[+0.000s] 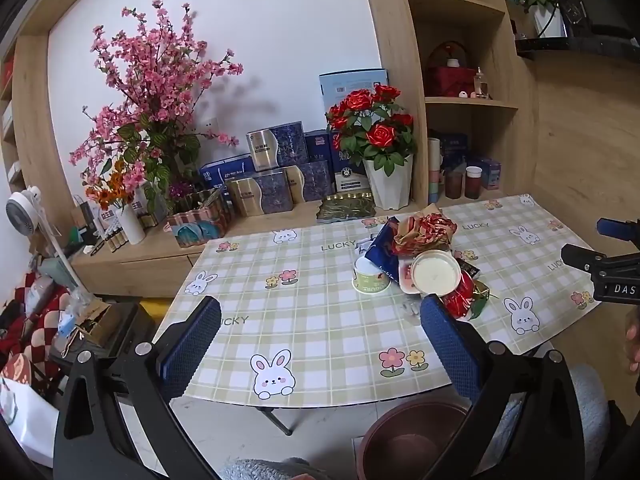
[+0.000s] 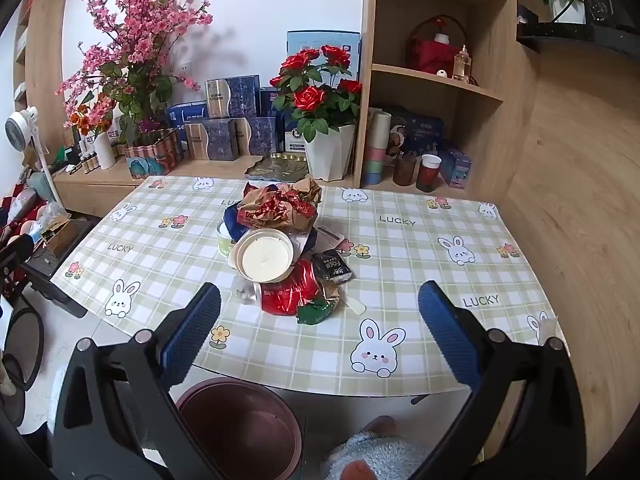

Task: Collect trash

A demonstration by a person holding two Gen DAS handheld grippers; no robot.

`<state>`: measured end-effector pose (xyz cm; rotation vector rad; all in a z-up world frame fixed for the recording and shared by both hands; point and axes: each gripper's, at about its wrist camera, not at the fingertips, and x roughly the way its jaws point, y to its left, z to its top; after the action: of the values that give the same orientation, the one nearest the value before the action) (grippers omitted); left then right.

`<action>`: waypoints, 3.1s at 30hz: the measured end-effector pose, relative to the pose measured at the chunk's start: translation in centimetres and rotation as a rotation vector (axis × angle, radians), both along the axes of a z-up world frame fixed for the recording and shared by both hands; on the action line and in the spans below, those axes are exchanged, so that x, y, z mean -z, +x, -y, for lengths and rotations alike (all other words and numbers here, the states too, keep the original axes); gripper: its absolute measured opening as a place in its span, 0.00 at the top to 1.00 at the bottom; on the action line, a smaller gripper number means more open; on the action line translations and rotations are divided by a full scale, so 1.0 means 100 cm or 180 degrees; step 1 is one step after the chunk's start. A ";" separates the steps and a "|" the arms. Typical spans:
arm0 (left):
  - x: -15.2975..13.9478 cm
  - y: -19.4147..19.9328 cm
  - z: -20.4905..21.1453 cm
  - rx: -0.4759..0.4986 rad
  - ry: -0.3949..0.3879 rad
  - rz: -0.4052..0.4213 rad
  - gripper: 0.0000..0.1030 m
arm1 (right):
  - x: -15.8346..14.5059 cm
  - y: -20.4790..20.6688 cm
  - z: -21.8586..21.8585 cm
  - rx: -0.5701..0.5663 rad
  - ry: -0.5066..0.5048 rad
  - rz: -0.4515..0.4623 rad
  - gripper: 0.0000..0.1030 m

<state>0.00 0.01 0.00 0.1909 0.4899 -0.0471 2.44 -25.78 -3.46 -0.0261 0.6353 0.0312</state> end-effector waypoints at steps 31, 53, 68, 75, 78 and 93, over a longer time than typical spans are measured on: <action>0.006 0.003 0.001 0.0000 -0.0022 -0.0064 0.05 | 0.006 -0.003 -0.012 -0.0017 -0.0021 -0.0003 0.05; 0.010 0.004 0.000 -0.0005 -0.0028 -0.0075 0.05 | 0.010 -0.005 -0.020 -0.0023 -0.0030 -0.0002 0.05; 0.016 0.002 0.004 0.0006 -0.0023 -0.0079 0.05 | 0.013 -0.006 -0.024 -0.0023 -0.0029 -0.0013 0.05; 0.018 0.002 0.007 0.0001 -0.0017 -0.0075 0.05 | 0.013 -0.006 -0.025 -0.0022 -0.0030 -0.0017 0.05; 0.018 0.002 0.007 0.0000 -0.0009 -0.0077 0.05 | 0.016 -0.007 -0.027 -0.0018 -0.0027 -0.0019 0.05; 0.024 0.008 0.008 0.0022 -0.0093 -0.0194 0.05 | 0.038 -0.011 -0.030 -0.0068 -0.0046 -0.0038 0.05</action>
<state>0.83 -0.76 -2.45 0.1630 0.5490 -0.0670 1.37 -22.76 -7.31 -0.0468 0.6472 0.0474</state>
